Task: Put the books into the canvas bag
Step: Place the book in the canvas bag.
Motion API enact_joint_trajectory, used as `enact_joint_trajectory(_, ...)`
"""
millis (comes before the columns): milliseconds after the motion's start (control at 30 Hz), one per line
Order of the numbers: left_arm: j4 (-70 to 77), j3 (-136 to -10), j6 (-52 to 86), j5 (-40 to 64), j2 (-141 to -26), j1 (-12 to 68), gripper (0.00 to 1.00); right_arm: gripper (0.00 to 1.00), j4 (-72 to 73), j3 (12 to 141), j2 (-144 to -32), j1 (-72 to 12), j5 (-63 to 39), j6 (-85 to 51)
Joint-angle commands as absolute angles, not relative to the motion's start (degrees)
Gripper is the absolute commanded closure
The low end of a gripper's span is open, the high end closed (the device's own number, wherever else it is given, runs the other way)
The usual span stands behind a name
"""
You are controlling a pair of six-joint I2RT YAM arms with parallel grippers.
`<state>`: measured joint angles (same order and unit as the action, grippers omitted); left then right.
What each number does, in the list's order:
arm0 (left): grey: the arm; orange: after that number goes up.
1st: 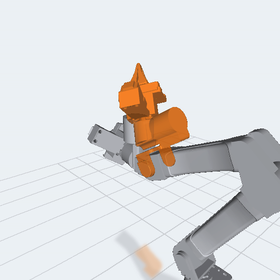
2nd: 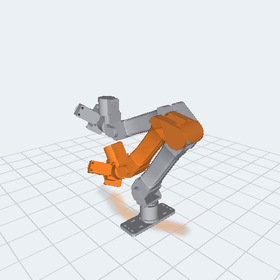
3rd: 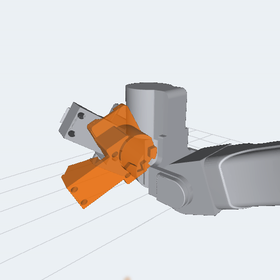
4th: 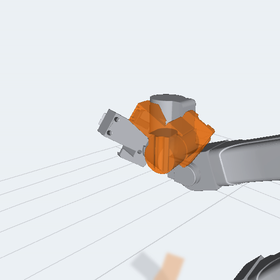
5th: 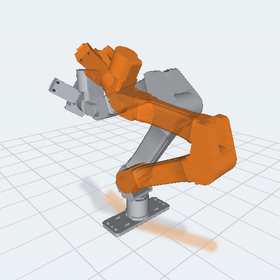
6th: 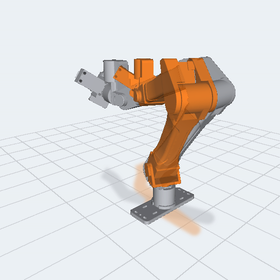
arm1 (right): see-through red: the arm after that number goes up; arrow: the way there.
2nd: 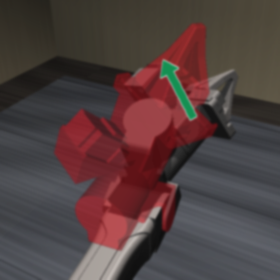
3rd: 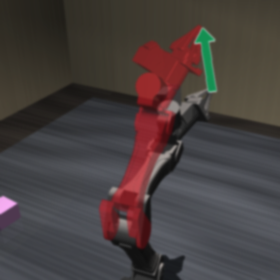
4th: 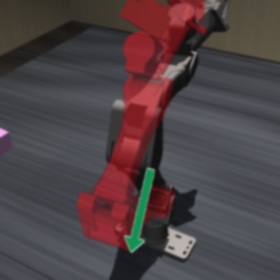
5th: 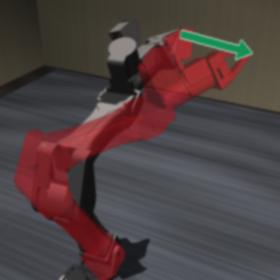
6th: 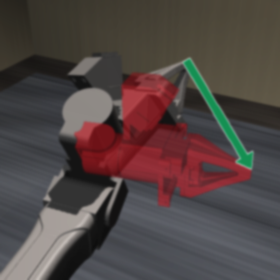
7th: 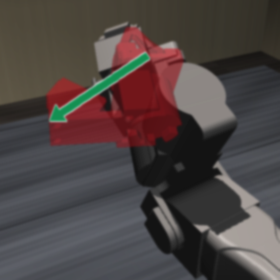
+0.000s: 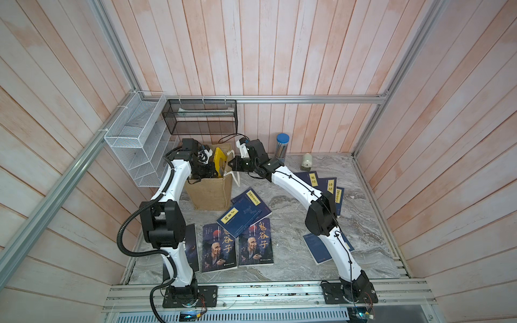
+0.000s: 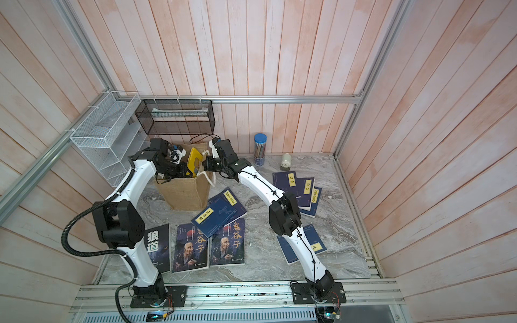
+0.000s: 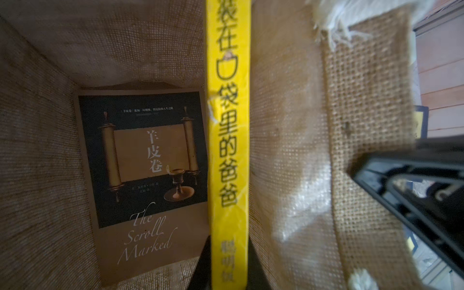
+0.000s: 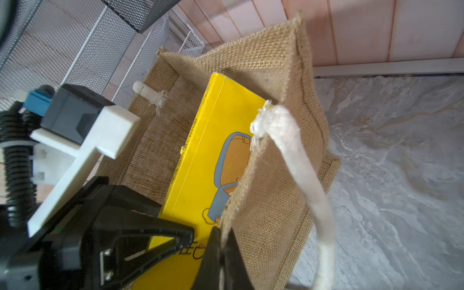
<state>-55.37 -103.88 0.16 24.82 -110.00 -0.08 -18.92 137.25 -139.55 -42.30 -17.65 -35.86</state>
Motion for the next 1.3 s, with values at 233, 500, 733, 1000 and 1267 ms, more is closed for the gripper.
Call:
enact_joint_trajectory(233,-54.8,-112.4,-1.5,27.5,-117.0,0.7,1.00,1.00,-16.8,135.0,-136.5,-39.7,-14.5,-34.0)
enact_joint_trajectory(500,-54.2,-112.5,-2.6,27.4,-121.3,-0.2,0.90,1.00,-17.0,135.0,-137.3,-39.2,-16.2,-34.1)
enact_joint_trajectory(733,-55.7,-117.2,-2.8,24.5,-123.5,-0.9,0.69,1.00,-17.6,135.0,-137.1,-39.1,-16.4,-33.7)
enact_joint_trajectory(1000,-54.9,-117.4,-0.9,7.5,-118.4,-1.0,0.54,0.96,-17.7,135.1,-136.6,-38.9,-16.6,-33.8)
enact_joint_trajectory(1267,-53.3,-117.5,0.8,10.3,-110.5,-1.0,0.53,0.77,-19.8,137.3,-135.8,-38.8,-17.0,-34.0)
